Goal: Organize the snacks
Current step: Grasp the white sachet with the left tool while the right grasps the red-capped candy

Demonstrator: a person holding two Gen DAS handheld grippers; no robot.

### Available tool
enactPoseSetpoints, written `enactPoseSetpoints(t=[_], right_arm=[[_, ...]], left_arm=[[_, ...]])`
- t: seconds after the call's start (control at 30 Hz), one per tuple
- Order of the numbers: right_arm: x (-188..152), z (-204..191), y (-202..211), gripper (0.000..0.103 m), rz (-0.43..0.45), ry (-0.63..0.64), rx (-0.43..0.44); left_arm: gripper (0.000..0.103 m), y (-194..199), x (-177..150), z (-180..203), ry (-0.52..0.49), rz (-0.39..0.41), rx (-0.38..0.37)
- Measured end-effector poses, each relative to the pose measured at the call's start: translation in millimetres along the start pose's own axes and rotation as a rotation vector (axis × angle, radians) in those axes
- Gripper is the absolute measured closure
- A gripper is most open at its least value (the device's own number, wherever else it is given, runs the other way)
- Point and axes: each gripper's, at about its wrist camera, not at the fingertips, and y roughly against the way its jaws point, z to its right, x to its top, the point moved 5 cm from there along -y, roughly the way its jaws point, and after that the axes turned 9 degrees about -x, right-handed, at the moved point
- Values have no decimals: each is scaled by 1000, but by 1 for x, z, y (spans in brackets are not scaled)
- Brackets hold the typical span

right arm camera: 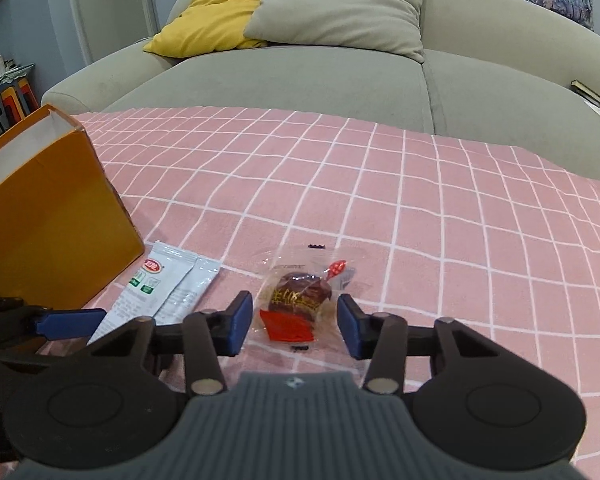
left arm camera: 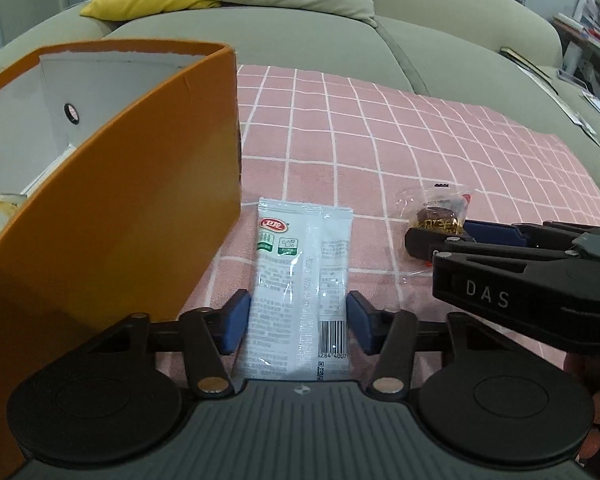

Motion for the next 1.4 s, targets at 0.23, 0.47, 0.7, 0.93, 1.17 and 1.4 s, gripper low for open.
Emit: enactPoseSetpoints(t=[0.23,0.47,0.7,0.93,1.17,1.4], right_arm=[[-11,2,20,65,-29,-28,-29],[-48,1,66,65,-58,-79,-63],[-96,-14,120,65,-88,-129,-66],[-134,-32,161,65,-127,-123,-62],[-150,-32,166,65,-160,-101,-79],[-148,-39,167,58,-151,-57,-78]], left_arm=[[49,7,-6,2,-15,-22,-28],[49,40,-40,6,-41,-58,-66],[49,78,-74,5,-80,-89,-104],[49,100,-103,3,-80,-145,-142],[46,100,-112,1,-63,-173,-137],[29,94,-107,1,-35,-164,-157]])
